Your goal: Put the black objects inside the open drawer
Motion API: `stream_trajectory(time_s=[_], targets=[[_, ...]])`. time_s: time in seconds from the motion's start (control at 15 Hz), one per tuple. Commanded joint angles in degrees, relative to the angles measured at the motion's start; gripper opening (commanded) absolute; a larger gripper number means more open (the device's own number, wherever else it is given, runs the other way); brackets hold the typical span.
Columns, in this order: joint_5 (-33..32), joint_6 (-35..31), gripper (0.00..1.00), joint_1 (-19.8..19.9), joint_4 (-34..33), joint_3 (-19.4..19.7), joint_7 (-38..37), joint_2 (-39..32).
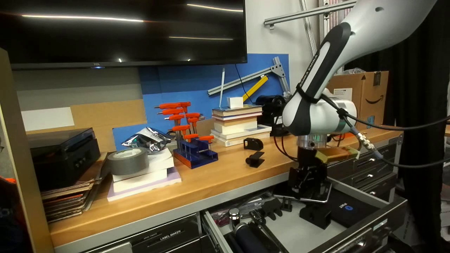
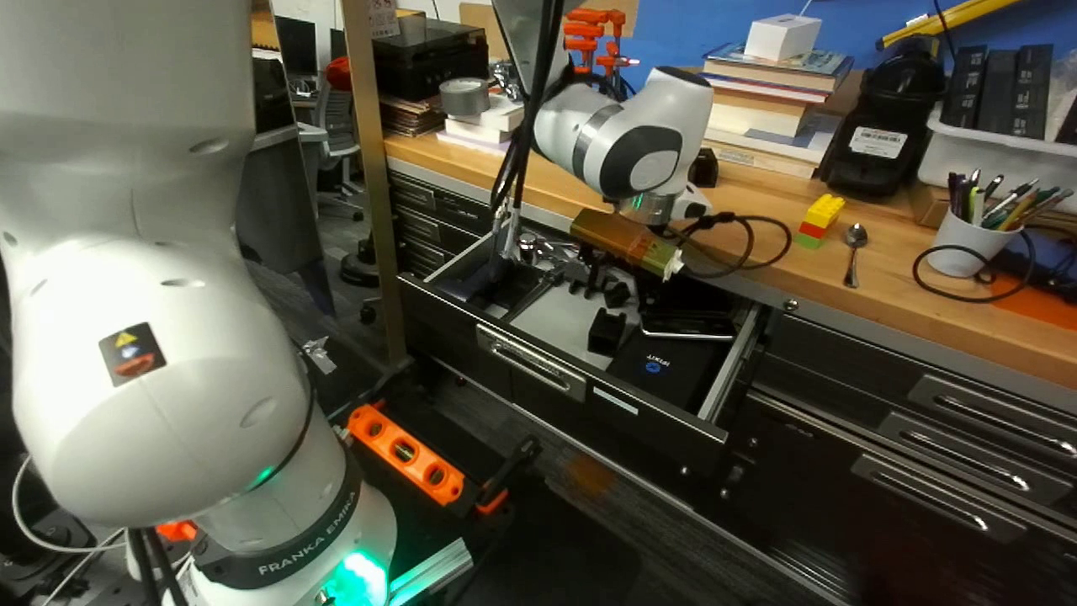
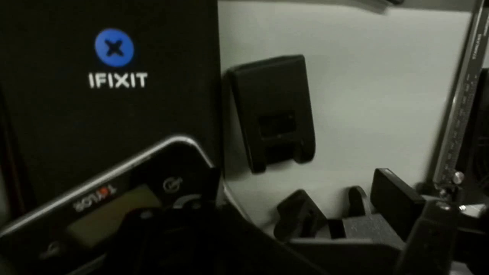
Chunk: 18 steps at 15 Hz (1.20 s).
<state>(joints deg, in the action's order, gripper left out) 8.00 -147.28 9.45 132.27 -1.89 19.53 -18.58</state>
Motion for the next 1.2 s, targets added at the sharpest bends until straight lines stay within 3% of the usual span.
stream_trajectory(time_s=[0.0,0.2,0.6,0.67,0.93,1.0,1.13], targets=[[-2.28,1.99,1.0,-3.05,-1.36,0.19,-4.64,7.3],[-0.92,5.19,1.0,-5.56,-5.48,0.59,-13.44,9.65],[-9.31,10.79,1.0,-10.45,-13.69,2.85,-41.52,9.5],[-10.43,11.86,1.0,-13.18,-14.72,5.02,-45.78,9.14],[-13.93,16.92,1.0,-18.8,-19.4,7.64,-62.9,6.37],[-14.9,18.57,1.0,-17.67,-20.44,5.0,-67.2,5.65],[-14.39,22.13,1.0,-18.73,-23.23,3.95,-71.59,3.07]])
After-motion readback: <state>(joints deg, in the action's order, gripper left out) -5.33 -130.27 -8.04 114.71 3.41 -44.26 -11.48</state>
